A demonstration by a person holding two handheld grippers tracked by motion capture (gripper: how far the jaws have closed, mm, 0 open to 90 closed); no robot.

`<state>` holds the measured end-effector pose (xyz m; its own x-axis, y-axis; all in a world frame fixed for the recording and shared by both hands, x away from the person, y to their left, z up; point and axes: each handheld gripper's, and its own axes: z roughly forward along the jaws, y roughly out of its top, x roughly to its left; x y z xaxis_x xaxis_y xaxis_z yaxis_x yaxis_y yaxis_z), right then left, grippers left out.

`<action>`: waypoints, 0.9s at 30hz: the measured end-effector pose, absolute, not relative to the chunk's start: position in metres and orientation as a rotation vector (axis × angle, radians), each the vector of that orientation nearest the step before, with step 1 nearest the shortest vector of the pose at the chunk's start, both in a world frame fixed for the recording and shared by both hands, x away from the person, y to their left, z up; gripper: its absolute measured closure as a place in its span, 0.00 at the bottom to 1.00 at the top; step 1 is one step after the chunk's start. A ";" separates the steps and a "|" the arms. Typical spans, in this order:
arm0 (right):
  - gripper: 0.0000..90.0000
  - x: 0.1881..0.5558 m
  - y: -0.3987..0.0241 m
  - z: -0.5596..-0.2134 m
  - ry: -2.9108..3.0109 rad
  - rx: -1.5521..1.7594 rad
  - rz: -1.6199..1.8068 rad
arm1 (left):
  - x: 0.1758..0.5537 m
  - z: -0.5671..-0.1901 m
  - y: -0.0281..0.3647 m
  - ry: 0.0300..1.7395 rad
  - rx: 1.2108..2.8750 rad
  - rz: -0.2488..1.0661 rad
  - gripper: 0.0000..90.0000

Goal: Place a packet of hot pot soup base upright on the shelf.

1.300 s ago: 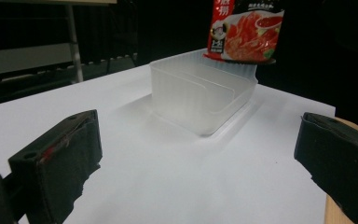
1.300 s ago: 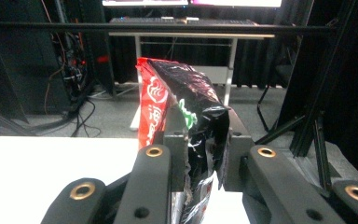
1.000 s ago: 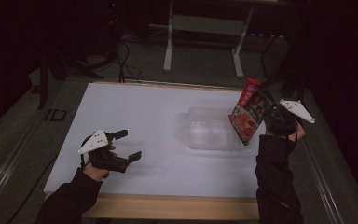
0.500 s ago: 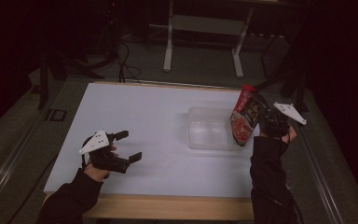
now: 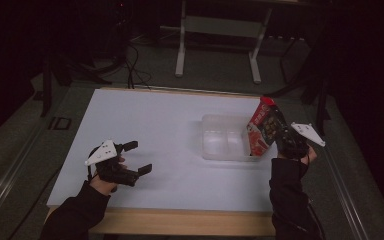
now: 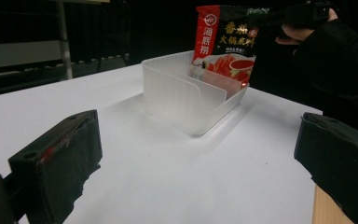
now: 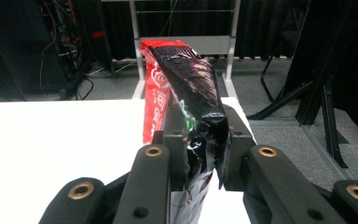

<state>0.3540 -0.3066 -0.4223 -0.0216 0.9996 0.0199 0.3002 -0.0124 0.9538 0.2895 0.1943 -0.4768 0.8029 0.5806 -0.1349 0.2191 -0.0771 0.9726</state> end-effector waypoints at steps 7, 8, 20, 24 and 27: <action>0.84 0.354 -0.307 -0.421 1.457 1.429 1.081 | 0.290 -0.477 0.195 0.639 1.659 0.336 0.02; 0.84 0.355 -0.307 -0.421 1.464 1.429 1.081 | 0.290 -0.477 0.195 0.637 1.657 0.335 0.02; 0.46 0.348 -0.308 -0.395 1.539 1.384 1.084 | 0.289 -0.477 0.195 0.628 1.661 0.332 0.02; 0.32 0.340 -0.303 -0.381 1.554 1.333 1.119 | 0.289 -0.478 0.194 0.625 1.668 0.323 0.02; 0.29 0.336 -0.300 -0.375 1.551 1.297 1.145 | 0.289 -0.478 0.194 0.621 1.668 0.320 0.02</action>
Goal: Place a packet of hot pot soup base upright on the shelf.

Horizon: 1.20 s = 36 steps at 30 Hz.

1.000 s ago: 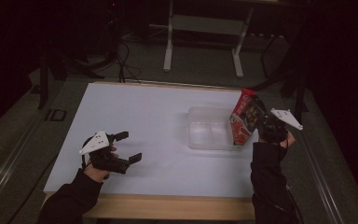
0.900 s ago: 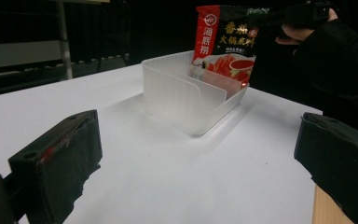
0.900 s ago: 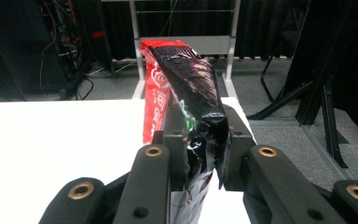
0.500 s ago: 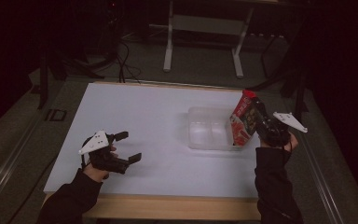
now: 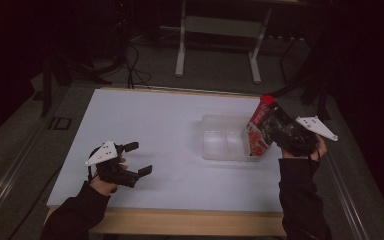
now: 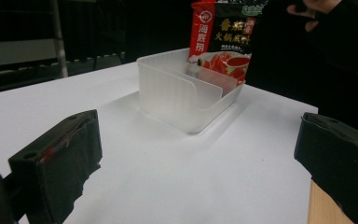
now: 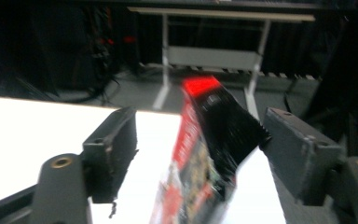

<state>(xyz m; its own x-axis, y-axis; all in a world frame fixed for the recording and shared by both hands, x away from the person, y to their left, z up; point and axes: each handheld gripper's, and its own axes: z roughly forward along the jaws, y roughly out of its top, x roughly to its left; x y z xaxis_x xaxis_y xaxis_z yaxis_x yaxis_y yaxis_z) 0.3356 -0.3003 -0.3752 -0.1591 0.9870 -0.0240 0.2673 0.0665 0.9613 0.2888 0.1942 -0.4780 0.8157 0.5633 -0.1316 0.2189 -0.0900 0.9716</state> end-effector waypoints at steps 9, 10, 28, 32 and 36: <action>0.15 0.314 -0.278 -0.351 1.599 1.137 1.291 | 0.286 -0.477 0.196 0.614 1.664 0.321 0.02; 0.15 0.314 -0.278 -0.351 1.599 1.137 1.291 | 0.286 -0.477 0.196 0.614 1.664 0.321 0.01; 0.11 0.296 -0.237 -0.377 1.964 0.884 1.457 | 0.286 -0.478 0.195 0.600 1.675 0.313 0.02; 0.11 0.294 -0.235 -0.386 2.012 0.868 1.484 | 0.285 -0.479 0.194 0.584 1.686 0.322 0.02; 0.14 0.292 -0.233 -0.397 2.089 0.812 1.486 | 0.285 -0.480 0.194 0.581 1.681 0.312 0.02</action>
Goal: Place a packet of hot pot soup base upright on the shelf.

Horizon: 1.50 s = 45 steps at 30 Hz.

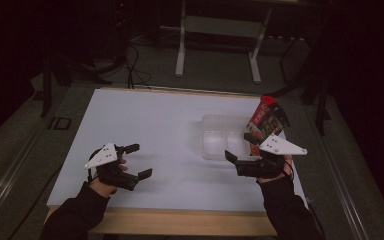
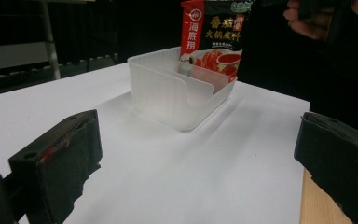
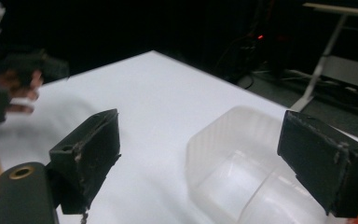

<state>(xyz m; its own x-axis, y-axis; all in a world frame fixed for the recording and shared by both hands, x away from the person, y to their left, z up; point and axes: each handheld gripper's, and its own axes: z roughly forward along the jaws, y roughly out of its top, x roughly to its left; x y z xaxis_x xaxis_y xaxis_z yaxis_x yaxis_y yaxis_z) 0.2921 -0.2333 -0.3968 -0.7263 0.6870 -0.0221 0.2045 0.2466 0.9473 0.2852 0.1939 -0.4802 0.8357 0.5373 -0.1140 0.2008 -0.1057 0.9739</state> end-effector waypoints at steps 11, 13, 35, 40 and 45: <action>0.14 0.290 -0.231 -0.432 2.227 0.838 1.470 | 0.285 -0.482 0.193 0.579 1.686 0.299 0.01; 0.14 0.289 -0.232 -0.437 2.240 0.848 1.469 | 0.285 -0.482 0.193 0.574 1.686 0.295 0.01; 0.15 0.278 -0.252 -0.464 2.259 0.850 1.360 | 0.285 -0.489 0.187 0.557 1.733 0.293 0.02; 0.15 0.277 -0.256 -0.473 2.293 0.868 1.291 | 0.283 -0.490 0.185 0.545 1.742 0.296 0.02; 0.15 0.278 -0.258 -0.475 2.294 0.876 1.287 | 0.282 -0.490 0.184 0.536 1.758 0.305 0.01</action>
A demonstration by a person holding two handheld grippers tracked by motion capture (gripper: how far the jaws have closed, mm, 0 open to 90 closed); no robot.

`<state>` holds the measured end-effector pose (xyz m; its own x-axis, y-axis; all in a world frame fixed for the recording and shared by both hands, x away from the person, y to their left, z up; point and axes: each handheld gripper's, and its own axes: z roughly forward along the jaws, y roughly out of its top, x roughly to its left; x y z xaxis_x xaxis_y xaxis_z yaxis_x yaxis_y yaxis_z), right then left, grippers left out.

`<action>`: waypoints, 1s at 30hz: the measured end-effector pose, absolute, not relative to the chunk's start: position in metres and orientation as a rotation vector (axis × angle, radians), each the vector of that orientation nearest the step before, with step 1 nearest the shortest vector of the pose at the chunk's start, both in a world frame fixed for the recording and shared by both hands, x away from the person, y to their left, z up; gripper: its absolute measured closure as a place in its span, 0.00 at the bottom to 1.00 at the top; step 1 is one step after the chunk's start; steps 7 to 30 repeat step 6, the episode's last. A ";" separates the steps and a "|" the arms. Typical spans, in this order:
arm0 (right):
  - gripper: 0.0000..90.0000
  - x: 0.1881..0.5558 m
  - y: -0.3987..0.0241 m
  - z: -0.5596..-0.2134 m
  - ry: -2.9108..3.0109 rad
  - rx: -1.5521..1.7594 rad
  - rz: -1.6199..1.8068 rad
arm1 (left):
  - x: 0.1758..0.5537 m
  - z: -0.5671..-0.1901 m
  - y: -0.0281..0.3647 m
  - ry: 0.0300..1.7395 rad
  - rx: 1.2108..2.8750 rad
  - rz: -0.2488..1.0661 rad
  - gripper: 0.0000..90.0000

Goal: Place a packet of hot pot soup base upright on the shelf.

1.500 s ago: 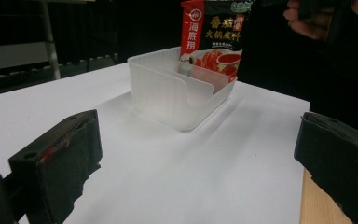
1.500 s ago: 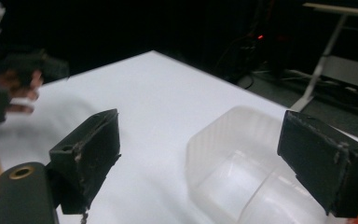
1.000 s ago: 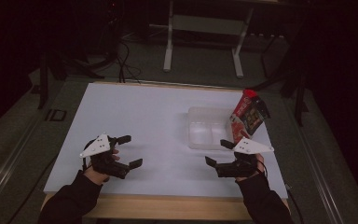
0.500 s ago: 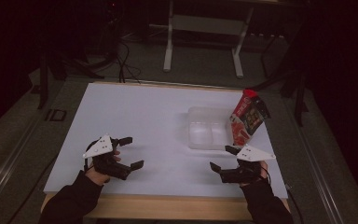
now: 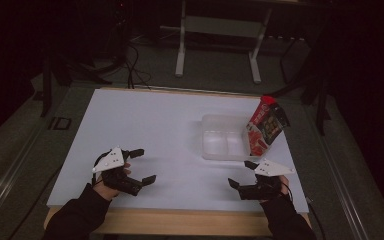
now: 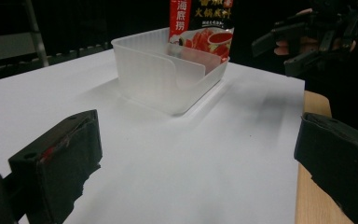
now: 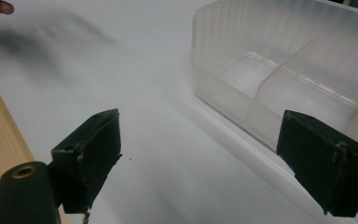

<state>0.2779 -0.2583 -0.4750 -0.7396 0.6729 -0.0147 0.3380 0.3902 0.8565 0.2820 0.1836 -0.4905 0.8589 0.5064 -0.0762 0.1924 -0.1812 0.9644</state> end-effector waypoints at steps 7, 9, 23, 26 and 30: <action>0.15 0.279 -0.259 -0.476 2.293 0.878 1.277 | 0.281 -0.491 0.183 0.530 1.763 0.306 0.02; 0.15 0.279 -0.259 -0.476 2.293 0.878 1.277 | 0.281 -0.491 0.183 0.530 1.763 0.306 0.02; 0.15 0.279 -0.259 -0.476 2.293 0.878 1.277 | 0.281 -0.491 0.183 0.530 1.763 0.306 0.02; 0.15 0.279 -0.259 -0.476 2.293 0.878 1.277 | 0.281 -0.491 0.183 0.530 1.763 0.306 0.02; 0.15 0.279 -0.259 -0.476 2.293 0.878 1.277 | 0.281 -0.491 0.183 0.530 1.763 0.306 0.02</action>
